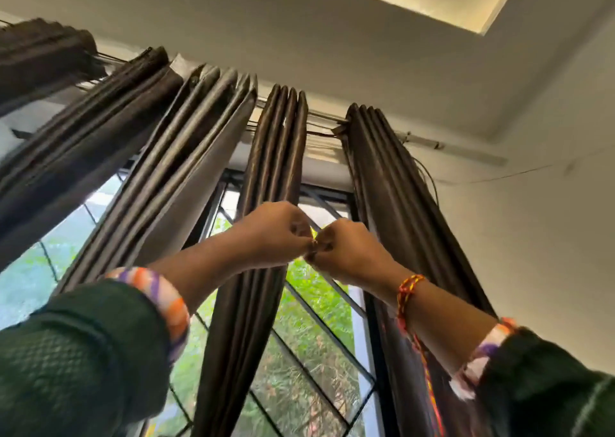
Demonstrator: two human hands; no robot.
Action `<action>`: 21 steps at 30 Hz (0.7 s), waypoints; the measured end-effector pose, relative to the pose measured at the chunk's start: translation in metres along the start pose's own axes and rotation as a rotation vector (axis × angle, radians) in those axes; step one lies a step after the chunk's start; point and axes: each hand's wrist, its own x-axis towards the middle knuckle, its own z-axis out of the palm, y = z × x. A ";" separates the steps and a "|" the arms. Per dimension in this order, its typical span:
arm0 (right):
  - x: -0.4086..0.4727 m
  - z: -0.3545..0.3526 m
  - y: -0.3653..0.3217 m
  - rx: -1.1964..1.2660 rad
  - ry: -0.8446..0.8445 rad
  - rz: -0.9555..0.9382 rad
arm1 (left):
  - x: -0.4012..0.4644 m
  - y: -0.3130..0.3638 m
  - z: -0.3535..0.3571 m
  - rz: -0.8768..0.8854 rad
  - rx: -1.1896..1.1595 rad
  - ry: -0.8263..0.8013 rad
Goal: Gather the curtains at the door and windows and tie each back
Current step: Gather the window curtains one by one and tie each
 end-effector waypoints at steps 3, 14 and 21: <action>0.009 -0.012 0.038 -0.107 0.040 0.106 | 0.021 0.014 0.012 0.010 -0.012 -0.027; -0.004 -0.036 0.221 -0.106 0.084 0.367 | 0.063 0.089 0.122 -0.185 -0.108 0.023; -0.022 -0.017 0.298 0.409 -0.115 0.518 | 0.092 0.126 0.213 -0.518 -0.128 -0.002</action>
